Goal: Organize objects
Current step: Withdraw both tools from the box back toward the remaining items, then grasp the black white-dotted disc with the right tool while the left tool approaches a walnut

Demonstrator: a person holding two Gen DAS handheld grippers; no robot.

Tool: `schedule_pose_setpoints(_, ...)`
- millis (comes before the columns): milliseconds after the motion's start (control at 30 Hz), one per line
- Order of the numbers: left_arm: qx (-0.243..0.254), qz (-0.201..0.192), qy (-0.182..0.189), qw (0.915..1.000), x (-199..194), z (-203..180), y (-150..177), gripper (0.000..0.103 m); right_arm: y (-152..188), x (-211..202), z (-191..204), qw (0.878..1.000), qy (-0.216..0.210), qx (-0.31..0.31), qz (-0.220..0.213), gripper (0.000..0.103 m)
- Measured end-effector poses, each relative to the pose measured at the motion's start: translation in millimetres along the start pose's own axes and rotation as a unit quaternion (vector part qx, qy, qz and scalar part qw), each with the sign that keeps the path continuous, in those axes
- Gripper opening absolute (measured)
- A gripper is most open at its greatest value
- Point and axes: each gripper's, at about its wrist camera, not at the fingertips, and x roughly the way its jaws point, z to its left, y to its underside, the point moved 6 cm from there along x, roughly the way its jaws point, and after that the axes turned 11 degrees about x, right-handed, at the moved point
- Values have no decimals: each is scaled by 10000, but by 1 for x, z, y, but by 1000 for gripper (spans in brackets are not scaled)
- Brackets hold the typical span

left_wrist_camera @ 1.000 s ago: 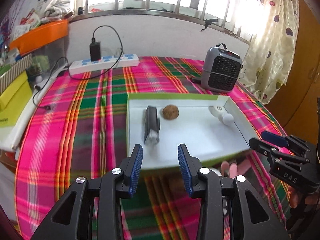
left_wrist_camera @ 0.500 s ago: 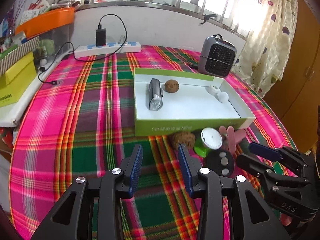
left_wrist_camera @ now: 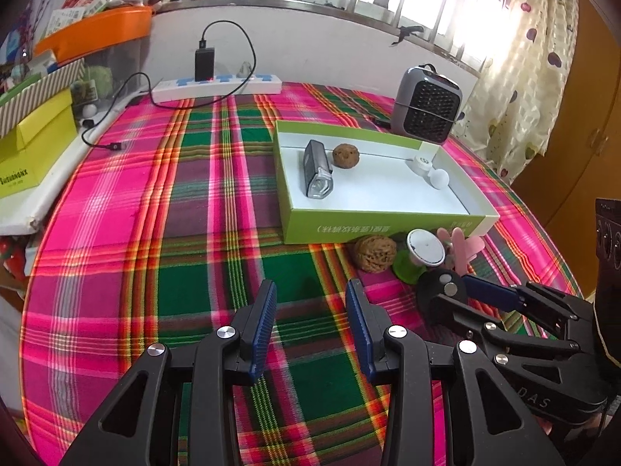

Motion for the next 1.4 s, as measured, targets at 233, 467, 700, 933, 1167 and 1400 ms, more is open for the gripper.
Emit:
schedule_pose_setpoints(233,20,49,35,10000,3,2,-1,35,-2,6,2,10000,49,27,3,46)
schedule_pose_setpoints(467,44,98,88,9999,8,1,-4,35,-4,8,-1,9999,67,101,0,37)
schedule_pose_setpoints(700,110,150,199,9996,16,-8,-8,35,-3,5,-7,9998,69,170,-36,29)
schedule_pose_setpoints(933,246,190,366,9988,23,-21,-16,35,-1,-2,-14,9998,122,136,-94,27)
schedule_pose_setpoints(1167,279,245,412,9985,33,-29,-23,40,1,-11,-27,9996,223,117,-139,27)
schedule_pose_setpoints(1400,362,371,439,9977,46,-38,-27,40,0,-16,-46,9992,336,177,-150,27)
